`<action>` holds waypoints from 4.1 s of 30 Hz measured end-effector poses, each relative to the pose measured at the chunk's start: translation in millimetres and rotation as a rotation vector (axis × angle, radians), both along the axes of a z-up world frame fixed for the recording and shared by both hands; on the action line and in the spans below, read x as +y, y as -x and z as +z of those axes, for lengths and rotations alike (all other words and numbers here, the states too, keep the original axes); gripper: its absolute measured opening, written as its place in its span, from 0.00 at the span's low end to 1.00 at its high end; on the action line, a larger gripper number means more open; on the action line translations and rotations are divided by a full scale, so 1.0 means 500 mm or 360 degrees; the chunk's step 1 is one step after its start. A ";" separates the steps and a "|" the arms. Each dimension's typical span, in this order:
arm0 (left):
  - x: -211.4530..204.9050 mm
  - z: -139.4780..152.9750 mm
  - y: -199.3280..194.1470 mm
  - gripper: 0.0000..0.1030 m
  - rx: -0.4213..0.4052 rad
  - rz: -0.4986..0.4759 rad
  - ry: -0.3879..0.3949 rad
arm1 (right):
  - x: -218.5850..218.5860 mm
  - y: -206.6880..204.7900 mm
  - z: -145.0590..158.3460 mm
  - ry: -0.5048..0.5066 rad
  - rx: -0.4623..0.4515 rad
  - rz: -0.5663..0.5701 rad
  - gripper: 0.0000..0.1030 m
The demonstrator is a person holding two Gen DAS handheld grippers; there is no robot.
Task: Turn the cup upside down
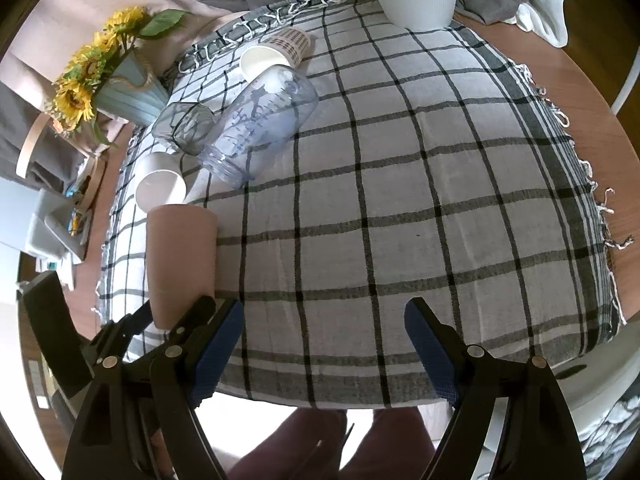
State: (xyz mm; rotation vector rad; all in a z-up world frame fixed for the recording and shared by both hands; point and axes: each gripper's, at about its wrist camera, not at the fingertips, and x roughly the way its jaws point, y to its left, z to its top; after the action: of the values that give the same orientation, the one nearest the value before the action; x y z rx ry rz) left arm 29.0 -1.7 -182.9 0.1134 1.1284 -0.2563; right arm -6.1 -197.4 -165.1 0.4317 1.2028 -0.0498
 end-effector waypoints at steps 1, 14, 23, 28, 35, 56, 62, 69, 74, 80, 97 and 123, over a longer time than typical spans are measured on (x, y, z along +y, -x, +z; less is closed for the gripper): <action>0.003 0.001 0.000 0.63 0.0007 0.0010 0.0014 | -0.002 0.001 0.000 -0.0003 0.0001 0.0001 0.80; 0.004 0.061 0.021 0.63 -0.0041 0.0000 0.0046 | 0.003 -0.006 0.018 -0.0023 -0.0057 0.0051 0.80; -0.003 0.081 0.000 0.62 -0.0106 -0.0025 0.0047 | 0.002 -0.014 0.025 -0.0048 -0.0079 0.0049 0.80; -0.008 0.091 -0.022 0.62 -0.0152 -0.0032 0.0057 | 0.000 -0.018 0.024 -0.0054 -0.0072 0.0041 0.80; -0.015 0.095 -0.057 0.62 -0.0205 -0.0040 0.0078 | 0.000 -0.029 0.028 -0.0051 -0.0084 0.0016 0.80; -0.020 0.087 -0.115 0.62 -0.0201 -0.0025 0.0120 | 0.012 -0.059 0.037 -0.0019 -0.0120 -0.0012 0.80; -0.015 0.105 -0.100 0.80 -0.0230 0.0015 0.0100 | 0.006 -0.055 0.039 -0.0023 -0.0121 -0.0023 0.80; 0.000 0.162 -0.041 0.98 -0.0331 0.0127 0.0069 | -0.005 -0.034 0.055 -0.0035 -0.0144 0.0001 0.80; 0.010 0.193 0.008 0.99 -0.0383 0.0206 0.0022 | 0.001 -0.008 0.093 0.0053 -0.0233 0.0053 0.86; 0.029 0.228 0.062 0.99 -0.0433 0.0225 0.0012 | 0.015 0.046 0.156 0.0214 -0.0405 0.0029 0.89; 0.103 0.328 0.215 0.99 -0.0584 0.0151 0.0012 | 0.119 0.217 0.261 0.0366 -0.0643 -0.0078 0.90; 0.160 0.379 0.309 1.00 -0.0712 0.0125 0.0045 | 0.199 0.325 0.307 0.0406 -0.0760 -0.0109 0.91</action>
State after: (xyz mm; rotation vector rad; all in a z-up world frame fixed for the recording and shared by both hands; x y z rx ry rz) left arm -125.4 78.2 6.9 0.0951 0.6825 -0.1654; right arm -168.7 -98.1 -11.4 0.2403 0.6998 -0.1488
